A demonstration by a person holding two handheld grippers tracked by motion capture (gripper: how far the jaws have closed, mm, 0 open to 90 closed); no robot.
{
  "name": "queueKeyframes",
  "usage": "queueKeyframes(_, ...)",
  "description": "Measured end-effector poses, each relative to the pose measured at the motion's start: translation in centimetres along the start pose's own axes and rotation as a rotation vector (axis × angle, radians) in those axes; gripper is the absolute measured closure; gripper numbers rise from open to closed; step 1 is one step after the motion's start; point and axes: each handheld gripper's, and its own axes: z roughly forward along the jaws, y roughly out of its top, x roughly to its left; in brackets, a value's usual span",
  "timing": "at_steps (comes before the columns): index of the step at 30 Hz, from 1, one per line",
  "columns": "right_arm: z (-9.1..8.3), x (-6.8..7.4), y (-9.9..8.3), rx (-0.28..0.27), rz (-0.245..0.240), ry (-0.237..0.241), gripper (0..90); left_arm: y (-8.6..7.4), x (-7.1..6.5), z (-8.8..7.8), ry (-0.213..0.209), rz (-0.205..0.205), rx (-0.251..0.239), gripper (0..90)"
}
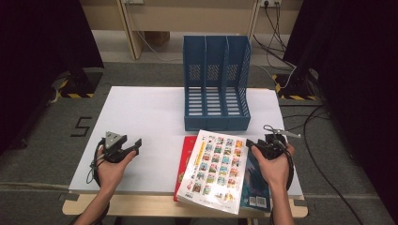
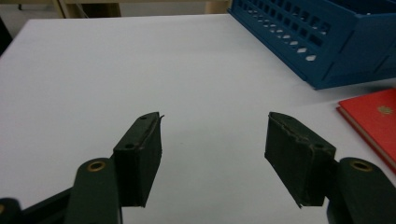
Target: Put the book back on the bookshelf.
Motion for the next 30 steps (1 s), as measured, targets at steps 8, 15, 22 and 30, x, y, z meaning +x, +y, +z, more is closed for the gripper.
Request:
queueKeyframes(8,0.6,-0.1,0.8,0.03,0.011,0.033,47.3,1.8,-3.8,0.8,-0.154,0.018,0.03,36.1)
queueKeyframes(15,0.9,0.3,1.2,0.05,0.031,0.061,47.2,2.5,-7.8,1.9,-0.271,0.086,0.092,36.2)
queueKeyframes(22,1.8,0.2,0.9,0.1,0.068,0.074,46.5,2.2,-11.0,3.0,-0.37,0.126,0.151,36.3)
queueKeyframes(30,2.5,-0.2,0.4,0.143,0.125,0.12,44.0,1.6,-13.3,4.2,-0.437,0.153,0.202,37.7)
